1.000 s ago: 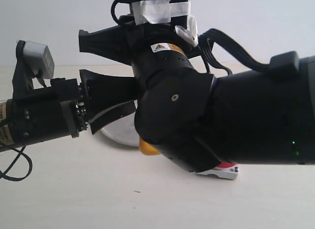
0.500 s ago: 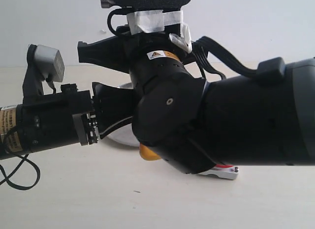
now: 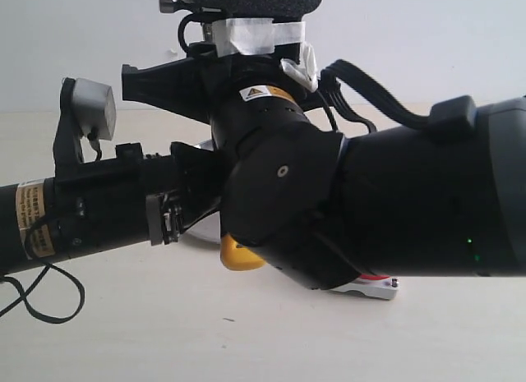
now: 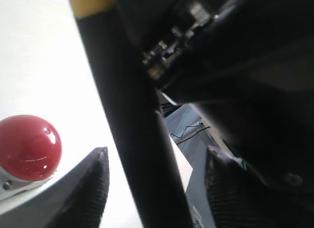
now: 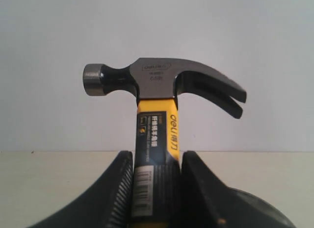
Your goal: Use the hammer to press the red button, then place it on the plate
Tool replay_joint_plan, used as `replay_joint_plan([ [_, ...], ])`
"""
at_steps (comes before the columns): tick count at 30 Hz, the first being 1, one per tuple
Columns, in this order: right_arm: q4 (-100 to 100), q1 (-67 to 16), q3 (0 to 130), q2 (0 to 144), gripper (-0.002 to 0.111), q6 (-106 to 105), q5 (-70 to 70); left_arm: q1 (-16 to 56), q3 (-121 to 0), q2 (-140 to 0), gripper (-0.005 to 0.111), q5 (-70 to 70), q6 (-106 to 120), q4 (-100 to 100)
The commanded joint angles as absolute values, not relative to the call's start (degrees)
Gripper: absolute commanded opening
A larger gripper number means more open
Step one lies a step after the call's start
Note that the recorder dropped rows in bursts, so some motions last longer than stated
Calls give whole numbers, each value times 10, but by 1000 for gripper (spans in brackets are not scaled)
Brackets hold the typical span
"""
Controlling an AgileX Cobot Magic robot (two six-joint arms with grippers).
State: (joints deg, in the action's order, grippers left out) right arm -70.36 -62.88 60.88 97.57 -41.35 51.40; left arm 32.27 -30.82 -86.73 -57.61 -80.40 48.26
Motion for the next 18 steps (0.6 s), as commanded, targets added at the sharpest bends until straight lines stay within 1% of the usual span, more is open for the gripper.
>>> replay_joint_plan([
  [1,-671,-626,616,969,0,-417,532,325,-313,-867,38,-556,-799,471],
  [3,-671,-626,616,969,0,-417,532,325,-313,-867,29,-556,-799,471],
  [8,-671,-626,616,969,0,-419,532,325,-313,-867,0,-550,-797,467],
  [18,-690,-626,616,969,0,-473,532,325,-313,-867,0,-539,-756,455],
])
